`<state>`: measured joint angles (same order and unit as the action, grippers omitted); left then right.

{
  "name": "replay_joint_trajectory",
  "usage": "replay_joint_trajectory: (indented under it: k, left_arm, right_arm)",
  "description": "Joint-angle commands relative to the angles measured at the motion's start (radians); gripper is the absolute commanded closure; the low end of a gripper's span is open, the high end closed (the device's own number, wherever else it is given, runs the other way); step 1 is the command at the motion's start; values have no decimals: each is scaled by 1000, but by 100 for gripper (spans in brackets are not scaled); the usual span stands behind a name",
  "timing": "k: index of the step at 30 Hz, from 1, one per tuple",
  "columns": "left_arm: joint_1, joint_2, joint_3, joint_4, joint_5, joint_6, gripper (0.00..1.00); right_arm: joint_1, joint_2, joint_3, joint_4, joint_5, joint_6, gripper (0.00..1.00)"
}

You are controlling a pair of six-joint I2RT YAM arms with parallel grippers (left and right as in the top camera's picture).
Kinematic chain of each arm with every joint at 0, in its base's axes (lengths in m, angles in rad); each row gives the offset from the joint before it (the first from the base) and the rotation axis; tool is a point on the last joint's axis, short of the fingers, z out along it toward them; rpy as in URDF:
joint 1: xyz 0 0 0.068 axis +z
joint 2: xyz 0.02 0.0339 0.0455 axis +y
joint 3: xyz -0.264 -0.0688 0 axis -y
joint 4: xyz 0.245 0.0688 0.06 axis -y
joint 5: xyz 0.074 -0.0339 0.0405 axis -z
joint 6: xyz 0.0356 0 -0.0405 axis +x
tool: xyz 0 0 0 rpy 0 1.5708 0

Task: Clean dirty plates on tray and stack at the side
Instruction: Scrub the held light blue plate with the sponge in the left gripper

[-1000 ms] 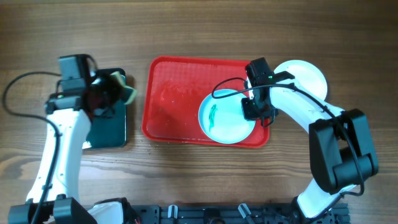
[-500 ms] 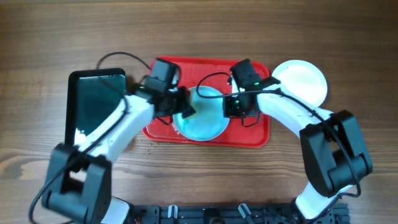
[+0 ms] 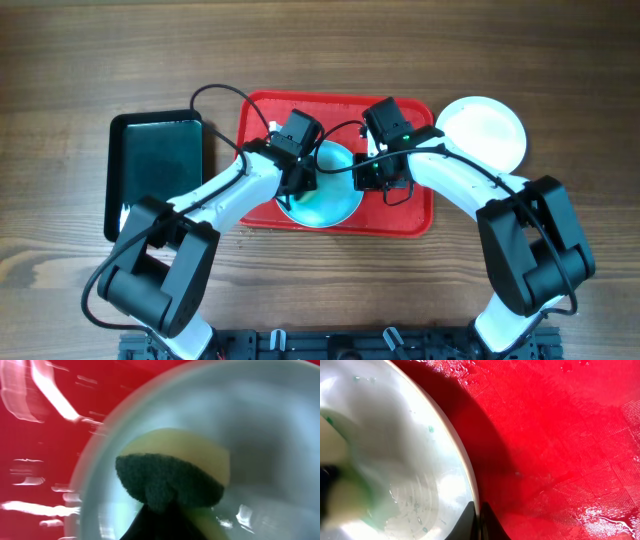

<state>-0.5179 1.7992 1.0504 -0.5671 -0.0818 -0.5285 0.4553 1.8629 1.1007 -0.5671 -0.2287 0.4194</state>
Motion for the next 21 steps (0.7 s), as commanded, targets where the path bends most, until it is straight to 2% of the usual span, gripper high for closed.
replay_joint_trajectory:
  k: [1,3,4,5,7,8,9,10,13,16,18,21]
  left_arm:
    - [12,21,-11,-71,-494,-2,96]
    - [12,9,0,-69,-486,-3,96]
    - [11,-1,5,-58,-420,-3,96]
    - [11,-9,5,-39,-313,-2,96]
    - [11,-8,4,42,105,2,96]
    - [8,2,3,92,248,0,96]
    - [0,19,3,154,353,-4,96]
    - [-8,31,3,186,381,-10,96]
    - [-31,68,3,228,385,-76,96]
    - [-41,97,3,234,354,-78,96]
    - [-32,95,3,227,242,-78,96]
    - [9,95,3,215,-34,-78,96]
  right_arm:
    - [0,14,-13,-6,18,6,96]
    - [0,14,-13,-5,18,7,96]
    - [0,14,-13,-5,18,7,96]
    - [0,14,-13,-5,18,7,96]
    - [0,14,-13,-2,18,11,96]
    - [0,14,-13,-1,18,19,96]
    - [0,14,-13,-2,17,29,96]
    - [0,14,-13,-2,18,29,96]
    - [0,14,-13,-3,17,29,96]
    - [0,14,-13,-7,17,28,96]
    - [0,14,-13,-18,18,27,96]
    - [0,14,-13,-22,18,25,96]
